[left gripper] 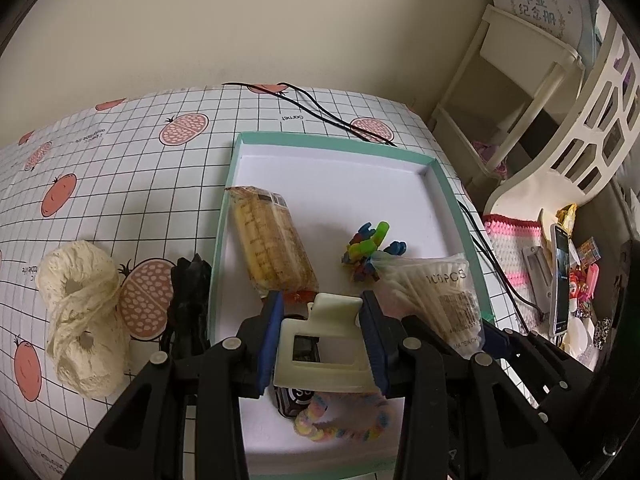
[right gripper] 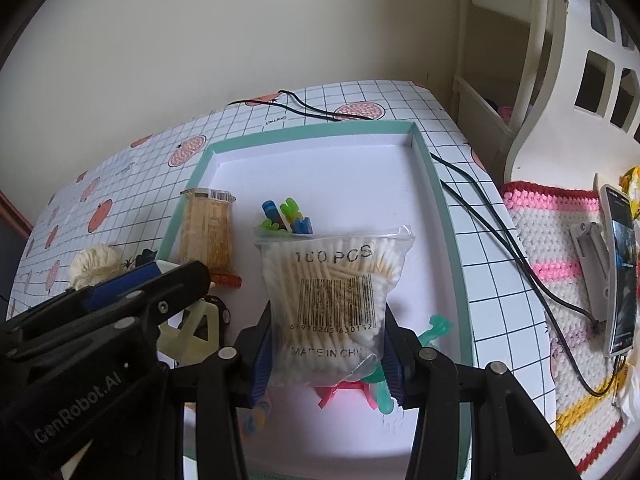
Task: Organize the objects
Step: 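Carry the hair clip with the left tool while the right tool carries the swab bag over the tray, then open the left tool to drop the clip while the right tool releases the swab bag in the tray, then move the left tool toward the cream lace scrunchie while the right tool approaches the black figure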
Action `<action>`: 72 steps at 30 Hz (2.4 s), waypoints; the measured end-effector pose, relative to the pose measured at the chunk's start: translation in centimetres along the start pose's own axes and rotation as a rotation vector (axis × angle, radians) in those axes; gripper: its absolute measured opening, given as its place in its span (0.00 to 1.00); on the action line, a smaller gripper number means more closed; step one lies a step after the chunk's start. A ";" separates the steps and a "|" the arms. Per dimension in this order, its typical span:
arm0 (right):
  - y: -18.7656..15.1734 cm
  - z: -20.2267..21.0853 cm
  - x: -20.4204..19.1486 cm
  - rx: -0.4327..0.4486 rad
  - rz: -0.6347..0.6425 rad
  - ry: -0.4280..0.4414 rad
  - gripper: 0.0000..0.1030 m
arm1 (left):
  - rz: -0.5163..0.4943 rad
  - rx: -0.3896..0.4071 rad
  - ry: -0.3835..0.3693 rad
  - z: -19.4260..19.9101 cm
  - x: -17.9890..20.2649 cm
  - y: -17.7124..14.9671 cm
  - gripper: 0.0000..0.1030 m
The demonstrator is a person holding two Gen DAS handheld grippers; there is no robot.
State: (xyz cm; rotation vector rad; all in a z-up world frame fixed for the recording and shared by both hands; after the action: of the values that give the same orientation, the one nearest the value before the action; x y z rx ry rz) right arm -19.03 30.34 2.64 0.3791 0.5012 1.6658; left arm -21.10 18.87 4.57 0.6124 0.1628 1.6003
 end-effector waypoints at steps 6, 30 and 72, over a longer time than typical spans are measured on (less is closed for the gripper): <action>-0.1 0.1 -0.1 0.003 -0.002 0.000 0.49 | -0.004 0.009 -0.011 0.4 0.3 0.0 0.39; 0.2 2.0 -1.7 0.057 0.000 0.013 0.59 | 0.075 0.062 0.035 3.6 -3.2 -0.2 0.42; -0.2 1.1 -3.5 0.047 0.059 -0.006 1.00 | 0.217 0.100 0.221 3.8 -11.0 -1.0 0.97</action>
State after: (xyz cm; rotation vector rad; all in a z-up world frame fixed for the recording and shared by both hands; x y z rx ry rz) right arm -17.71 27.05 3.59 0.4366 0.5298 1.7120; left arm -18.39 7.47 4.21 0.5421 0.3521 1.8789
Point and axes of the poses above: each gripper's, at about its wrist camera, not at the fingertips, and z roughly against the way its jaws point, x to its right, y to its top, the point moved 3 cm from there along -z, roughly the way its jaws point, and after that the axes turned 9 degrees about z, right-handed, at the moved point
